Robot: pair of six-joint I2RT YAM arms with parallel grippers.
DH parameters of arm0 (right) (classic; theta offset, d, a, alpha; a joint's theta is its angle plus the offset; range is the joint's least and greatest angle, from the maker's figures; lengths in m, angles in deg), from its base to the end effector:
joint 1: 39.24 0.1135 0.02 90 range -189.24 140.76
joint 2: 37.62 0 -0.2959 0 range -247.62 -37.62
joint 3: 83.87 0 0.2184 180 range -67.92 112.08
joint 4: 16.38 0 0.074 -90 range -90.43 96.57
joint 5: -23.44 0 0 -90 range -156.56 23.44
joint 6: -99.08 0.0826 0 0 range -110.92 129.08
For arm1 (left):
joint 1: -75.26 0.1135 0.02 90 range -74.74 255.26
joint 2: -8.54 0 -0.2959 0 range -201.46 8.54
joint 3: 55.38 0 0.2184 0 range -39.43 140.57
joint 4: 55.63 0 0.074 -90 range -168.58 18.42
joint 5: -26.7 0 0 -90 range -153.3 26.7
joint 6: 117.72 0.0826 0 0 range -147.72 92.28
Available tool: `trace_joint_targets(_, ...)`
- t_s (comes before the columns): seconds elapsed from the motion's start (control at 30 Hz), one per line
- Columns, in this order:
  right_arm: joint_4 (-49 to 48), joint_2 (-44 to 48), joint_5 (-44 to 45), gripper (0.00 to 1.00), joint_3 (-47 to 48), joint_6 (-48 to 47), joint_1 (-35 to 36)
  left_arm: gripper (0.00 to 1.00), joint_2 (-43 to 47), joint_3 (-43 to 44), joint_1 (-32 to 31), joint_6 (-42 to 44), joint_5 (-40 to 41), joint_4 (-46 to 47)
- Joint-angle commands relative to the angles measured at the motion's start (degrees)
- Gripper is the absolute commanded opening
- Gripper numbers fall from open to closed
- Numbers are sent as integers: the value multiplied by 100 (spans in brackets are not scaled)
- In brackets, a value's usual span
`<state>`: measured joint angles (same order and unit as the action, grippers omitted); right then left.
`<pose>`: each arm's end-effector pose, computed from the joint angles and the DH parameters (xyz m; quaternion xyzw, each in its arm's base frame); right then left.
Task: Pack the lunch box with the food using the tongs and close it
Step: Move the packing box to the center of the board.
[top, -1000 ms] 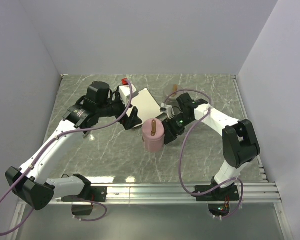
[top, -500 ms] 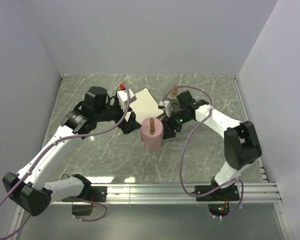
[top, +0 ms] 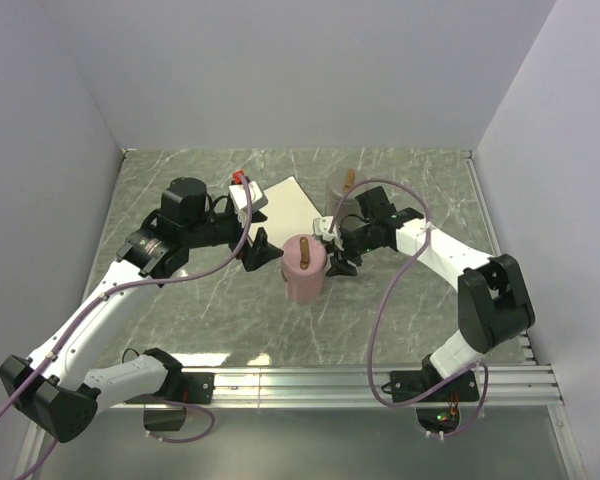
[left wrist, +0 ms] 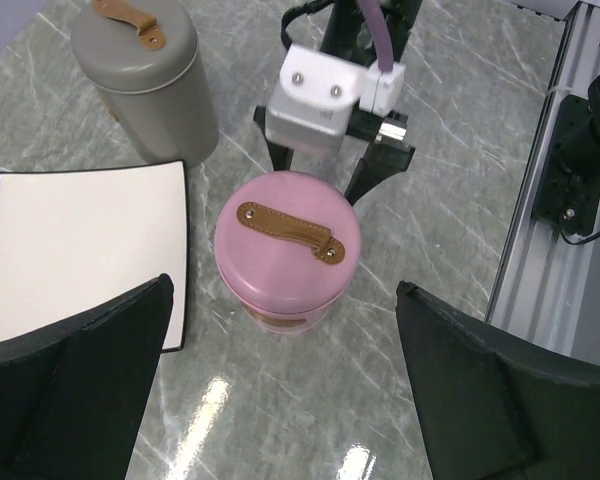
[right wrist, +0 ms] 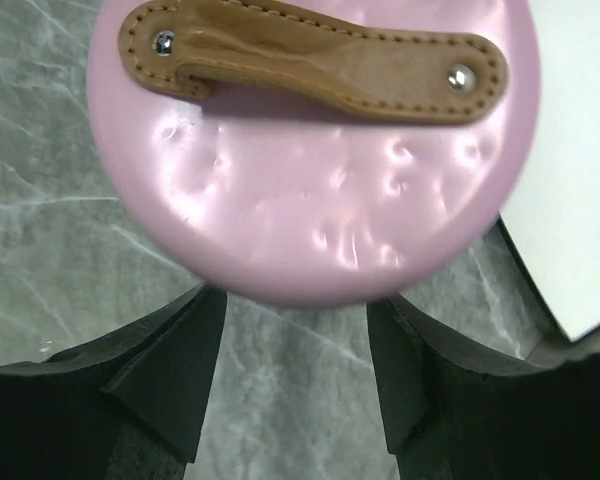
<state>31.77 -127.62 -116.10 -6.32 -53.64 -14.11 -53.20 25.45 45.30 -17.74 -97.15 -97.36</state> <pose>0.2412 0.1826 0.2511 -0.6859 0.5588 0.3094 0.3487 0.1658 -0.1487 0.3907 0.4236 0.6931 -0.3306 0.4805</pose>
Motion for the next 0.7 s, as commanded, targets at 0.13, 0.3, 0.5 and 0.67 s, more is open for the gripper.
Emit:
trace_joint_targets(0.13, 207, -396, -258, 65, 484, -795, 387, 99, 82, 33, 34, 101, -61, 135)
trace_joint_targets(0.3, -170, -299, -241, 63, 212, -215, 835, 99, 127, -55, 42, 84, -43, 196)
trace_joint_targets(0.5, -768, -378, -143, 62, 71, 584, 1302, 100, 92, 42, 60, -39, 1, 144)
trace_joint_targets(0.67, -839, -54, -12, 62, -52, 1147, 1084, 99, -136, 278, 463, -801, -287, 284)
